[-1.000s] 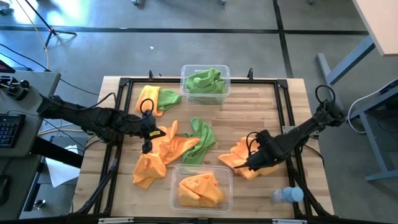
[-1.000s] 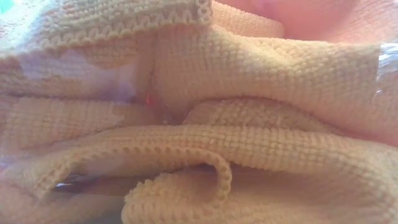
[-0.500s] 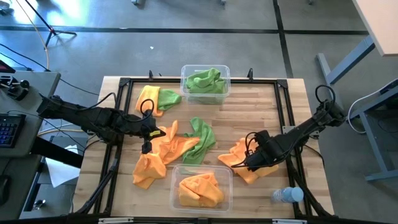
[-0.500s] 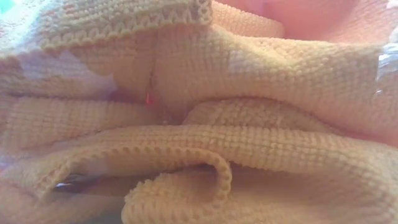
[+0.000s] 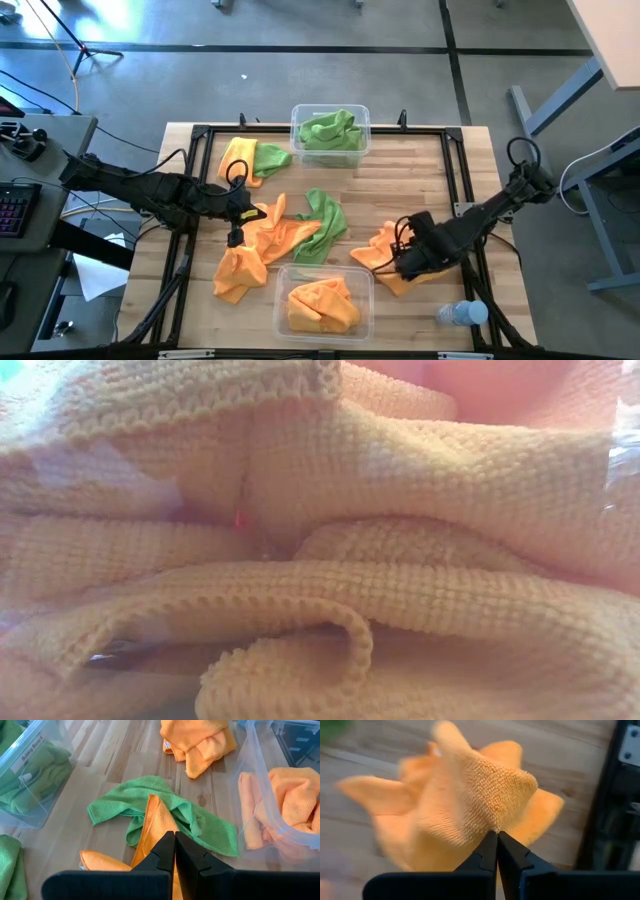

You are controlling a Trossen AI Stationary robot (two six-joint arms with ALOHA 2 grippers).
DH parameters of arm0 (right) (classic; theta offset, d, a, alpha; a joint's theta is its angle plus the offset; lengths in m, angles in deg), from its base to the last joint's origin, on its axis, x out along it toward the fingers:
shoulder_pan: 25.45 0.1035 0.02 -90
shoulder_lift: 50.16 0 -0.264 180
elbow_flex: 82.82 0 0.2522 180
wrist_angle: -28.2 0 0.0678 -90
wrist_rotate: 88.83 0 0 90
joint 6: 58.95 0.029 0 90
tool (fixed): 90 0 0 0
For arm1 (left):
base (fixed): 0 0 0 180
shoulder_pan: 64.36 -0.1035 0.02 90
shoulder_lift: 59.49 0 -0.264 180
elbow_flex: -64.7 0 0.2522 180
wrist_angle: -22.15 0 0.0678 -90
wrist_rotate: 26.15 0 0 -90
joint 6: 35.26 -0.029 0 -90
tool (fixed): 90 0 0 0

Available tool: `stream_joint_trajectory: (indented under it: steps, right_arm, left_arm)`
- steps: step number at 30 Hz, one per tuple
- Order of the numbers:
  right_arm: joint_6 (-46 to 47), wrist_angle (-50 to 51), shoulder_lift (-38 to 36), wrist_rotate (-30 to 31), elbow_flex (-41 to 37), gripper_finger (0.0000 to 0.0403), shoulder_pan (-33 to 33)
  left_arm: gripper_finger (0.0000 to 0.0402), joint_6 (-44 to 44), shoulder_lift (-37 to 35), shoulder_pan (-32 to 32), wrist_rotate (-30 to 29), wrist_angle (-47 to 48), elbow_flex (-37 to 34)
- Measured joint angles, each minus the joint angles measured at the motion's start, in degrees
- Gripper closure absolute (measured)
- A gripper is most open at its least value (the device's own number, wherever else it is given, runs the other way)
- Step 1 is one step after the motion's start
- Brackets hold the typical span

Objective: Sort microfiber towel by color & place in baskets
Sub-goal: Put the yellow towel into the bottom transparent bin

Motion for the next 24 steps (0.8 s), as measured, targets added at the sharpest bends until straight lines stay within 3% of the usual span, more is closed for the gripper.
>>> stream_joint_trajectory:
  steps: [3, 7, 12, 18, 24]
  right_arm:
    - [4.32, 0.52, 0.0, 7.12, 3.36, 0.0402, 2.86]
    - [8.8, 1.42, -0.02, 21.13, 9.33, 0.0402, 7.26]
    - [6.84, 2.53, 1.35, 39.25, 17.8, 0.0402, 10.67]
    - [-1.06, 8.22, 5.38, 48.61, 30.64, 0.0403, 10.34]
    - [-18.44, 0.41, 7.92, 56.72, 41.66, 0.0403, 10.33]
  left_arm:
    - [0.0401, 0.02, 0.0, 0.0, 0.0, 0.0, 0.01]
    - [0.0401, 0.06, -0.01, 0.0, 0.0, 0.0, 0.01]
    - [0.0401, 0.08, -0.01, 0.0, 0.0, -0.02, 0.01]
    - [0.0401, 0.59, -0.02, 0.0, 0.0, -0.07, 0.01]
    - [0.0401, 0.57, -0.02, -0.01, -0.01, -0.07, 0.01]
